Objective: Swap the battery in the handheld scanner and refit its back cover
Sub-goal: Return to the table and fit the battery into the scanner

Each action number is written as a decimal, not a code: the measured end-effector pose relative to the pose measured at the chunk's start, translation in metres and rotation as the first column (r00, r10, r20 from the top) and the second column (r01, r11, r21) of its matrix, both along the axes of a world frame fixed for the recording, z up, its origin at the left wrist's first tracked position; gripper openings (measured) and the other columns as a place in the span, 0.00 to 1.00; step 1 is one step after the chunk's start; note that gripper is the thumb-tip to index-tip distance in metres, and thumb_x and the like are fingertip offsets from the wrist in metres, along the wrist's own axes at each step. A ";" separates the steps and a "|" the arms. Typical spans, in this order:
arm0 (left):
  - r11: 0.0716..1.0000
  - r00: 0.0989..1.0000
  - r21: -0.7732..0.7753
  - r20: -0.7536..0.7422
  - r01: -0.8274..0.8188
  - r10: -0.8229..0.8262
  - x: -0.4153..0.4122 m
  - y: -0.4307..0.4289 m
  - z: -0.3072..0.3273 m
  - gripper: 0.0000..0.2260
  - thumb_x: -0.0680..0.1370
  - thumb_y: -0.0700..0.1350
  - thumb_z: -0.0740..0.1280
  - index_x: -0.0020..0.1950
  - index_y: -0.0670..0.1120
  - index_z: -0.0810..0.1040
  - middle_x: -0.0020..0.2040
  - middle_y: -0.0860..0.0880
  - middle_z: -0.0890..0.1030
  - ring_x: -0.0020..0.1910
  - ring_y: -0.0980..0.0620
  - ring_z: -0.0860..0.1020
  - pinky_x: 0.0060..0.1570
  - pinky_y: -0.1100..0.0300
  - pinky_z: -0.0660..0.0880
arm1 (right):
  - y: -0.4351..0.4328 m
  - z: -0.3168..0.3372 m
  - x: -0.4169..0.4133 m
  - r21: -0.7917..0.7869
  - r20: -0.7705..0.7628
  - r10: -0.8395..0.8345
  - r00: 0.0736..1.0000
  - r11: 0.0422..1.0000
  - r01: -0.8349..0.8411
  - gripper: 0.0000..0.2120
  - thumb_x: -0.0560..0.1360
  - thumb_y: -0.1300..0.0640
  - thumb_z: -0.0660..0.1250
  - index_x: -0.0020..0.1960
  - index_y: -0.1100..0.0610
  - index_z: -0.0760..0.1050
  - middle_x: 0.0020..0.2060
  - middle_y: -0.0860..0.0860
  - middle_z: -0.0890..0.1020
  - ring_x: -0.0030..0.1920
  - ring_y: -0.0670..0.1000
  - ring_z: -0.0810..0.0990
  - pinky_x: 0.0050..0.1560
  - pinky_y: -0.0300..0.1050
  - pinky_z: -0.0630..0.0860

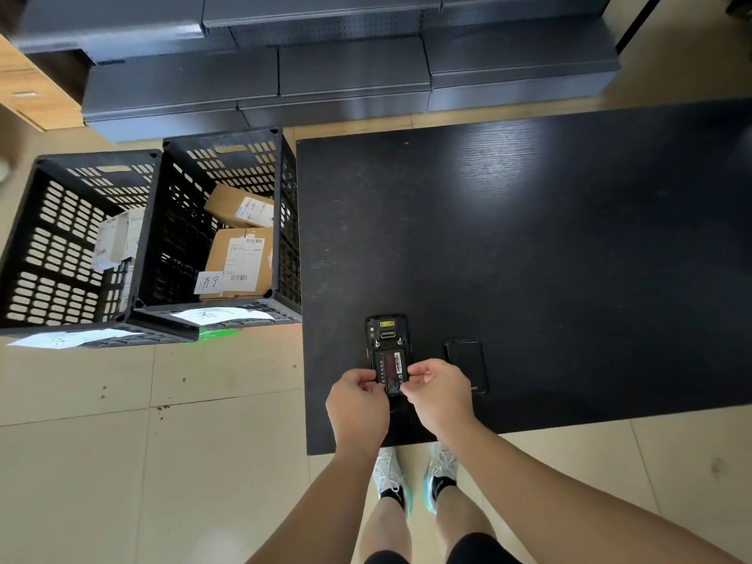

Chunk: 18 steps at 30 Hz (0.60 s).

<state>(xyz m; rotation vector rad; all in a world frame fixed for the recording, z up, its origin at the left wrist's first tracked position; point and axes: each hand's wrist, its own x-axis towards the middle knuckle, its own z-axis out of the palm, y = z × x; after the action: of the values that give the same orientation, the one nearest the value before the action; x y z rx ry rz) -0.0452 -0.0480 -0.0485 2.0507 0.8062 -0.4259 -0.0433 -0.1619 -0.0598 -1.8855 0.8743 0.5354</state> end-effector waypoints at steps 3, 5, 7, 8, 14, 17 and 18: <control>1.000 1.000 0.000 -0.006 0.008 -0.008 0.000 0.000 0.000 0.09 0.73 0.38 0.67 0.49 0.48 0.83 0.39 0.53 0.83 0.42 0.52 0.82 0.46 0.57 0.79 | -0.001 0.000 -0.001 -0.016 0.020 0.027 0.999 1.000 -0.027 0.10 0.69 0.63 0.74 0.47 0.53 0.81 0.41 0.49 0.85 0.42 0.50 0.85 0.51 0.50 0.82; 1.000 1.000 0.002 -0.002 0.015 -0.015 0.000 0.002 0.000 0.09 0.73 0.39 0.68 0.51 0.48 0.82 0.41 0.53 0.83 0.44 0.51 0.82 0.48 0.56 0.79 | -0.002 0.001 -0.003 -0.028 0.038 0.037 0.999 0.999 -0.036 0.10 0.70 0.61 0.75 0.50 0.54 0.81 0.42 0.48 0.84 0.42 0.48 0.84 0.49 0.46 0.81; 1.000 1.000 0.008 -0.001 0.028 -0.028 -0.001 0.003 0.001 0.11 0.72 0.41 0.71 0.55 0.48 0.81 0.45 0.53 0.83 0.46 0.52 0.81 0.50 0.58 0.77 | -0.006 0.002 -0.005 -0.056 0.053 0.042 0.998 0.998 -0.039 0.12 0.71 0.59 0.75 0.53 0.55 0.81 0.42 0.47 0.83 0.43 0.47 0.81 0.46 0.37 0.76; 0.999 0.999 0.007 -0.010 0.044 -0.044 -0.001 0.004 0.000 0.13 0.72 0.42 0.72 0.57 0.48 0.80 0.47 0.52 0.83 0.47 0.52 0.80 0.51 0.58 0.77 | -0.008 0.003 -0.006 -0.063 0.056 0.051 0.997 0.997 -0.048 0.13 0.71 0.58 0.75 0.55 0.55 0.80 0.43 0.47 0.83 0.44 0.46 0.80 0.46 0.35 0.74; 0.996 0.995 -0.025 -0.042 0.089 -0.090 -0.004 0.009 -0.003 0.16 0.72 0.46 0.73 0.59 0.46 0.81 0.46 0.52 0.84 0.45 0.54 0.81 0.48 0.62 0.77 | -0.010 0.000 -0.011 -0.023 0.026 0.098 0.995 0.995 -0.097 0.17 0.71 0.57 0.75 0.59 0.58 0.80 0.49 0.52 0.85 0.48 0.47 0.81 0.51 0.37 0.75; 0.997 0.996 -0.023 -0.044 0.079 -0.080 -0.003 0.009 -0.006 0.16 0.73 0.45 0.74 0.59 0.45 0.81 0.46 0.51 0.83 0.44 0.55 0.81 0.44 0.66 0.72 | -0.011 -0.001 -0.010 -0.036 0.032 0.096 0.995 0.995 -0.095 0.17 0.70 0.57 0.76 0.58 0.57 0.81 0.46 0.50 0.85 0.47 0.47 0.82 0.49 0.36 0.75; 0.997 0.996 -0.018 -0.045 0.075 -0.076 -0.003 0.009 -0.007 0.15 0.73 0.44 0.74 0.59 0.45 0.81 0.46 0.51 0.83 0.43 0.55 0.80 0.42 0.67 0.71 | -0.011 -0.002 -0.010 -0.046 0.033 0.098 0.995 0.994 -0.097 0.16 0.70 0.57 0.76 0.57 0.57 0.81 0.46 0.50 0.84 0.47 0.47 0.82 0.48 0.36 0.74</control>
<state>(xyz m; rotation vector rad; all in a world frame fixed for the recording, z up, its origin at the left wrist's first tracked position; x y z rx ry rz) -0.0484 -0.0387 -0.0558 2.0679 0.7520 -0.5211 -0.0529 -0.1726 -0.0620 -1.9795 0.7797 0.5441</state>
